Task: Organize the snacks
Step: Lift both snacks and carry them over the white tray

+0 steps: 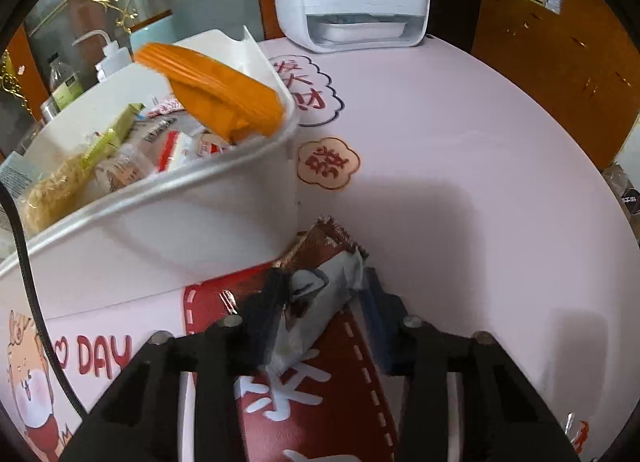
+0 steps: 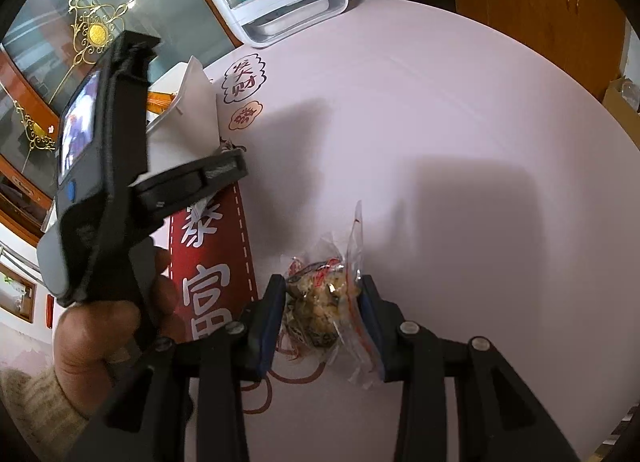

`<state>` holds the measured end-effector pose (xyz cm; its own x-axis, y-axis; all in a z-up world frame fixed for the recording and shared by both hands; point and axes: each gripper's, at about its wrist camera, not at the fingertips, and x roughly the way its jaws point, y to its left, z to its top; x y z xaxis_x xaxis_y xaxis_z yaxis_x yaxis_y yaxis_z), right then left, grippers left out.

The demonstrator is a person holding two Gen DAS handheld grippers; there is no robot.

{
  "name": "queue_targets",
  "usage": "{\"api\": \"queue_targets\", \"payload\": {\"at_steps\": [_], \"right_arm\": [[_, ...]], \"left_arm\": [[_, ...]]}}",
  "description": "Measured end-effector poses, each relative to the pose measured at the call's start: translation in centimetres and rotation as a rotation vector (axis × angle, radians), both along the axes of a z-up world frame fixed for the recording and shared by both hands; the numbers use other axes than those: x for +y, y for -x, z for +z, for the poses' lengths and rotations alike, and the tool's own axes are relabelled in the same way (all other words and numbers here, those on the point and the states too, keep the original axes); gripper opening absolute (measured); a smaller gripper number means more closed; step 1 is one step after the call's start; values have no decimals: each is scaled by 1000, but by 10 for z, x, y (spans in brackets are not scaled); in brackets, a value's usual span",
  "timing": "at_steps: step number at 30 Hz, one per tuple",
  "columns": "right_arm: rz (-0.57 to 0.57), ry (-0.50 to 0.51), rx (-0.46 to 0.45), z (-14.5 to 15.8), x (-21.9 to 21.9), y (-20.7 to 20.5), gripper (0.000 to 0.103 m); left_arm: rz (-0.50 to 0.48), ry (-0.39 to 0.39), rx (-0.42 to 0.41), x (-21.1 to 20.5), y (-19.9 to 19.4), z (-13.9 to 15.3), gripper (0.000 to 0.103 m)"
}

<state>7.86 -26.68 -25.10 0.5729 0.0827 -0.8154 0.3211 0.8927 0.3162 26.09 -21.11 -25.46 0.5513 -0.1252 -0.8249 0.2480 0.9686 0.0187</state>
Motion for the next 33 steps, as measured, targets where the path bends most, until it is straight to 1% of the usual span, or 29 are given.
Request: {"api": "queue_targets", "payload": {"at_steps": [5,8,13,18,22,27,29,33], "right_arm": [[10,5,4,1,2,-3,37],[17,9,3,3,4,-1,37],[23,18,-5,7,6,0,37],[34,24,-16,16,10,2,36],[58,27,-52,34,20,-3,36],[117,34,-113,65,40,-18,35],[154,43,-143,80,51,-29,35],[226,84,-209,113,73,-51,35]], "left_arm": [[-1,39,20,15,2,8,28],[-11,84,30,25,8,16,26],[-35,118,0,40,24,35,25],[-29,152,-20,57,33,53,24],[-12,167,-30,74,40,71,24],[-4,177,-60,99,53,104,24],[0,185,-85,112,58,122,24],[13,160,-145,136,62,157,24]]}}
